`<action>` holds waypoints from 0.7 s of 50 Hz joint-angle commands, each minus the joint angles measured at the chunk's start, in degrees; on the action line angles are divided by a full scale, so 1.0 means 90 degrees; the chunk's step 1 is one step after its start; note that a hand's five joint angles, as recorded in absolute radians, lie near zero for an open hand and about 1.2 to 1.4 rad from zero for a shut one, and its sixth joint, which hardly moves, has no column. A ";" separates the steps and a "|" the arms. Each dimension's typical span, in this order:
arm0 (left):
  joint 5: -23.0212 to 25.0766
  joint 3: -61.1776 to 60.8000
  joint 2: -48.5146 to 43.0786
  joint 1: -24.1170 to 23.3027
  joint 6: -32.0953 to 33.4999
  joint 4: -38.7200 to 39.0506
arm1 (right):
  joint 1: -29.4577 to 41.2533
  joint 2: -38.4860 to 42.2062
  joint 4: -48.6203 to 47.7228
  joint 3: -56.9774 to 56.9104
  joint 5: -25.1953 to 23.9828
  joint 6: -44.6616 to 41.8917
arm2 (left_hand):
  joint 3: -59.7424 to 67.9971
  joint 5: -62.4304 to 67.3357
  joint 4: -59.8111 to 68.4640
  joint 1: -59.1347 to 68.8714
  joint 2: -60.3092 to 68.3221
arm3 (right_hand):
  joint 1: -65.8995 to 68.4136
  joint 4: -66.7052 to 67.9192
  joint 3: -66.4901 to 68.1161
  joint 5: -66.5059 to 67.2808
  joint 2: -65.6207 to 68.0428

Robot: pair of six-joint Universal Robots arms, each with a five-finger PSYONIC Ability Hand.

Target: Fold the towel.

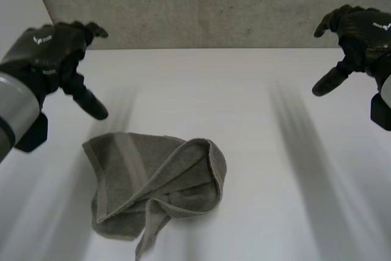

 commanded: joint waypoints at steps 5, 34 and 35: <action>0.0404 -0.1718 0.0412 -0.0045 0.0019 0.0061 | 0.0241 0.0083 -0.0038 0.0691 -0.0317 0.0060 | -0.0178 -0.1241 -0.0245 -0.0292 -0.0232 | -0.0357 -0.0482 -0.0395 -0.0378 -0.0444; 0.0424 -0.3203 -0.0954 -0.0094 0.0155 0.1877 | 0.2458 0.3207 -0.0566 0.0477 0.0326 0.2873 | 0.3083 0.2020 0.3016 0.2969 0.3029 | -0.0357 -0.0482 -0.0395 -0.0378 -0.0444; 0.0424 -0.3202 -0.0955 -0.0094 0.0156 0.1877 | 0.2458 0.3208 -0.0566 0.0476 0.0328 0.2873 | 0.3092 0.2030 0.3026 0.2979 0.3038 | -0.0357 -0.0482 -0.0395 -0.0378 -0.0444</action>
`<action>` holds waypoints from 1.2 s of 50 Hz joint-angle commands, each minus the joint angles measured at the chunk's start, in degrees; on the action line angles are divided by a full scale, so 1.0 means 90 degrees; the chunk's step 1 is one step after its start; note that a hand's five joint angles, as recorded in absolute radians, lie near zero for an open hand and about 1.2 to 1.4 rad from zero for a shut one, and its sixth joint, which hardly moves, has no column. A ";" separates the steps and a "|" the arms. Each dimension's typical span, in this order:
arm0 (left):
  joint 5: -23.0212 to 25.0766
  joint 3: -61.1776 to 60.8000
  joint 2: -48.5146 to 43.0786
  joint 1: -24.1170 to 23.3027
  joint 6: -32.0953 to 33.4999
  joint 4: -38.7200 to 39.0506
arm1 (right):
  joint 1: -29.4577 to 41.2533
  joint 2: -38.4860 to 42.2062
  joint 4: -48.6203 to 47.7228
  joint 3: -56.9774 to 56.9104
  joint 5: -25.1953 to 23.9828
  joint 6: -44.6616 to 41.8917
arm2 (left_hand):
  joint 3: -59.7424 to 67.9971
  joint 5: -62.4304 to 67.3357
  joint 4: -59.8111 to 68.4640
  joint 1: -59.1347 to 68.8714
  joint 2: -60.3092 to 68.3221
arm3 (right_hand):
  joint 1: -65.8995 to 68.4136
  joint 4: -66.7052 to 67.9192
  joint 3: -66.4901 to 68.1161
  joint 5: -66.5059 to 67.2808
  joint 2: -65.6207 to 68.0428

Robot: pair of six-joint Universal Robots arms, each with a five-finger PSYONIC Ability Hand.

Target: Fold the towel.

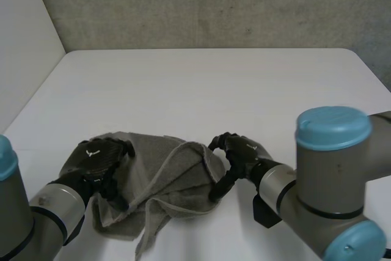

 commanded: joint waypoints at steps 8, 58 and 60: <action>0.0015 0.0598 -0.0662 -0.0017 0.0224 0.0186 | 0.0080 0.0633 -0.0626 -0.0292 0.0985 0.0117 | 0.5384 0.4269 0.5360 0.5333 0.5372 | 0.5336 0.5209 0.5296 0.5313 0.5247; -0.0698 0.4045 -0.0164 0.0237 0.0956 0.1885 | -0.0282 -0.0890 -0.1788 -0.3427 -0.0782 -0.4834 | 0.5384 0.4269 0.5360 0.5333 0.5372 | 0.7422 0.7296 0.7382 0.7400 0.7334; -0.0600 0.3616 -0.0164 0.0247 0.0966 0.2041 | -0.0311 -0.0861 -0.1545 -0.2989 -0.0763 -0.5048 | 0.5384 0.4269 0.5360 0.5333 0.5372 | 0.7422 0.7296 0.7382 0.7400 0.7334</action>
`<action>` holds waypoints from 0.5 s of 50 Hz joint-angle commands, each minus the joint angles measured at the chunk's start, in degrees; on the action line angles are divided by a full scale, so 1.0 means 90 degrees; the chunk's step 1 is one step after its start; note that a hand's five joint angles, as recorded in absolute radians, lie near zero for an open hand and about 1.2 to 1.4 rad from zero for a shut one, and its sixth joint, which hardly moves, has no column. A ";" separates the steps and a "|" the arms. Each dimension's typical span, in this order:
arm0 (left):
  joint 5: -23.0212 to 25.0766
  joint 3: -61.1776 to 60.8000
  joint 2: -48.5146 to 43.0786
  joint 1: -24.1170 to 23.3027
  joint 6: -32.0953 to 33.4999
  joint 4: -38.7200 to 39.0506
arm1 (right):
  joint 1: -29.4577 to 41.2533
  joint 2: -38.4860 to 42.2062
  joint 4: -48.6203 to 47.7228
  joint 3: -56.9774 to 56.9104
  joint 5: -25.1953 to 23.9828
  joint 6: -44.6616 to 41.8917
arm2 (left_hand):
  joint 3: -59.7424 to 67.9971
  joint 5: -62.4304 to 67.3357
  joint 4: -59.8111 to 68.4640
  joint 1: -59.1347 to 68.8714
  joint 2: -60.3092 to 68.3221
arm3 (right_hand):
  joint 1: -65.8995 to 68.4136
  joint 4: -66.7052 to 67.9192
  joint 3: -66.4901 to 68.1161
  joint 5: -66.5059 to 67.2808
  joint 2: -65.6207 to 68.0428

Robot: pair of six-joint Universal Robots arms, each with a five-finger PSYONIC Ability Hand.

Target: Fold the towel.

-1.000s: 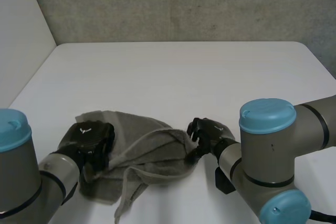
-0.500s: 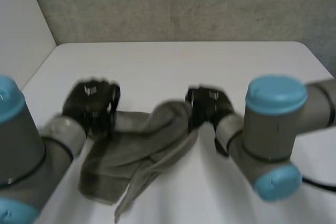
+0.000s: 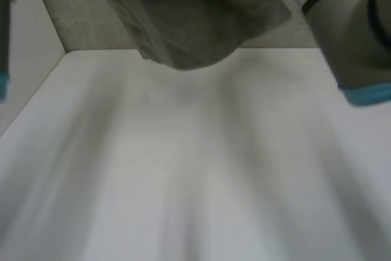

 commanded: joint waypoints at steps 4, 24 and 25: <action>0.0683 -0.2841 0.0075 0.0232 0.0082 0.0826 | -0.0088 0.0200 0.0860 0.1426 0.0055 -0.0508 | -0.0931 -0.1609 -0.0761 -0.0109 -0.0716 | 0.1208 0.0442 0.0469 0.0646 0.0623; 0.1359 -0.5433 -0.0091 0.0612 0.0756 0.1530 | -0.0098 0.1303 0.1027 0.3353 0.0085 -0.0499 | -0.0931 -0.1609 -0.0761 -0.0109 -0.0716 | -0.5998 -0.6764 -0.6737 -0.6560 -0.6582; 0.1359 -0.5433 -0.0091 0.0613 0.0756 0.1530 | -0.0098 0.1303 0.1027 0.3353 0.0085 -0.0499 | -0.0931 -0.1609 -0.0761 -0.0109 -0.0716 | -0.6000 -0.6766 -0.6738 -0.6562 -0.6584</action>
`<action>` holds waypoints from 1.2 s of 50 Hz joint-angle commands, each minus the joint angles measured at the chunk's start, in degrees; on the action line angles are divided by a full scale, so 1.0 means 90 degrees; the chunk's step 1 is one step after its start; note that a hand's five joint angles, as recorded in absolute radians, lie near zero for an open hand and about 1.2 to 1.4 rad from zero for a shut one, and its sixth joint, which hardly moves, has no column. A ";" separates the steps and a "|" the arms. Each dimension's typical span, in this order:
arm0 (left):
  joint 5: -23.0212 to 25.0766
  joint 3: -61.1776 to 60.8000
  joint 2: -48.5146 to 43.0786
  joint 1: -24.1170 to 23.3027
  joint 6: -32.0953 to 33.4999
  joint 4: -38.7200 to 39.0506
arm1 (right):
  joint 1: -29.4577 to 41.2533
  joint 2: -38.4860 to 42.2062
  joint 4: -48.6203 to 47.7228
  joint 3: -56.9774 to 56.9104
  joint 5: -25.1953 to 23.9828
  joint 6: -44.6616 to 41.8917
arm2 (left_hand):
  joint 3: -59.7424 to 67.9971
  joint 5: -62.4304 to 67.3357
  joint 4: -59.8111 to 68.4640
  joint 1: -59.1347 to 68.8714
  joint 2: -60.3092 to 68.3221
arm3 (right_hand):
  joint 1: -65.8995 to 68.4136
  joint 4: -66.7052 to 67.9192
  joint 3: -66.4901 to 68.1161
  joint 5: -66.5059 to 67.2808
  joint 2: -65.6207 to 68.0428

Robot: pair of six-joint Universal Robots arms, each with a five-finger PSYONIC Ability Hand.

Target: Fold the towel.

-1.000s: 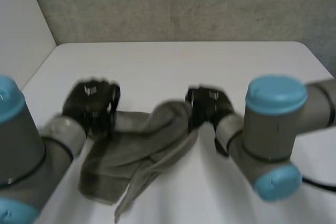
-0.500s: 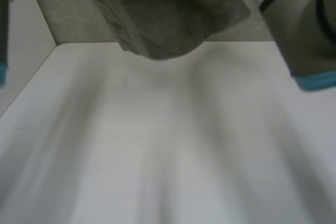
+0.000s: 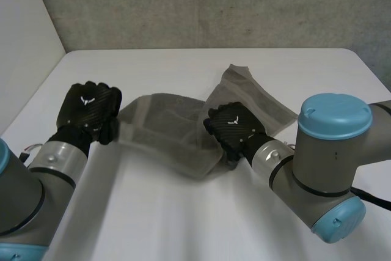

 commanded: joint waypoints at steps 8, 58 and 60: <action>-0.0009 -0.0261 0.0068 0.0441 0.0313 -0.0027 | -0.0290 -0.0599 0.0137 0.0084 0.0084 0.0051 | -0.0945 -0.1609 -0.0761 -0.0109 -0.0716 | -0.1376 -0.1377 -0.1393 -0.1151 -0.1417; 0.0186 -0.0720 -0.0040 0.0861 0.0255 0.0227 | -0.2486 0.4078 0.2119 -0.5843 0.0025 0.0022 | -0.0945 -0.1609 -0.0761 -0.0109 -0.0716 | -0.0974 -0.0976 -0.0991 -0.0749 -0.1016; 0.0186 -0.0720 -0.0040 0.0851 0.0255 0.0227 | -0.2516 0.4127 0.2168 -0.5912 0.0035 0.0022 | -0.0945 -0.1609 -0.0761 -0.0109 -0.0716 | -0.0974 -0.0975 -0.0991 -0.0749 -0.1016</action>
